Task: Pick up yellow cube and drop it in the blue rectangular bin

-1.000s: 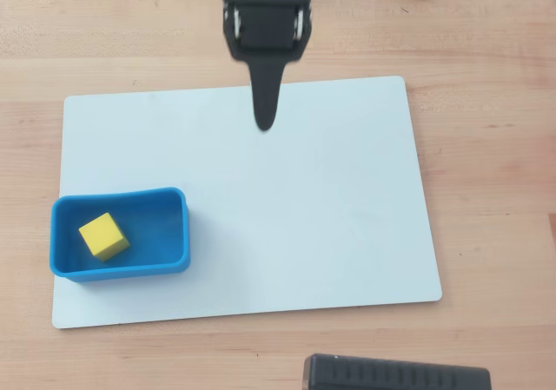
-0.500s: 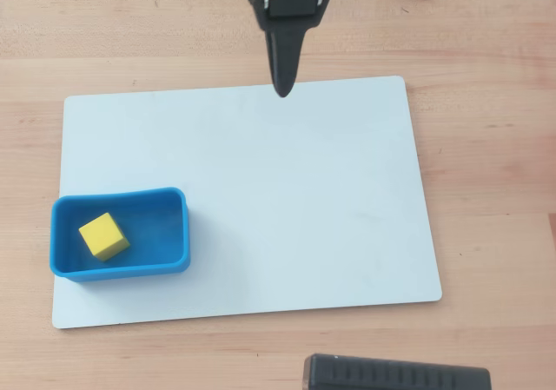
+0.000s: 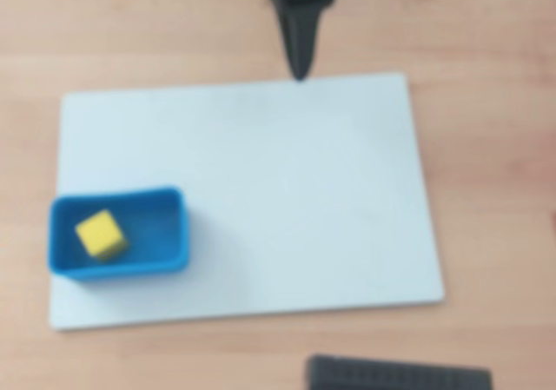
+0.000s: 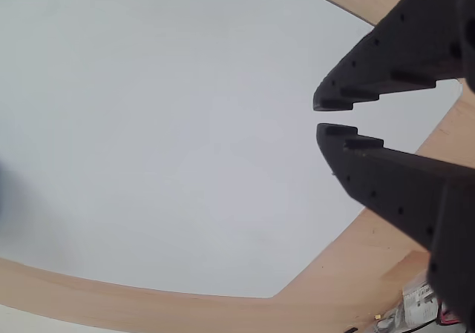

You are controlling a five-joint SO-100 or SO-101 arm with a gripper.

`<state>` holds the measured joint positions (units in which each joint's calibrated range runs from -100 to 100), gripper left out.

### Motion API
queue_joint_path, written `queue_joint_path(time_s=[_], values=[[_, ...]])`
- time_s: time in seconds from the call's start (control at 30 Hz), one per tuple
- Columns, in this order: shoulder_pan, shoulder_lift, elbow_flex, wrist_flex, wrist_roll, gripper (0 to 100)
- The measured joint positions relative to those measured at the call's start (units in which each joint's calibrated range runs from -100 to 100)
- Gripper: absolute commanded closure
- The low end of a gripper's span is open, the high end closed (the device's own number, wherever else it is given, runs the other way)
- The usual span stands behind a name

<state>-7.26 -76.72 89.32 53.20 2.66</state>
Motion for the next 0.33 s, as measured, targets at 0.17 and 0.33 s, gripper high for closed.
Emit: queue_joint_path(time_s=[0.17,0.33], values=[[0.0,-7.4,5.1,0.0,0.0,100],[0.1,-11.4,6.0,0.0,0.0,100]])
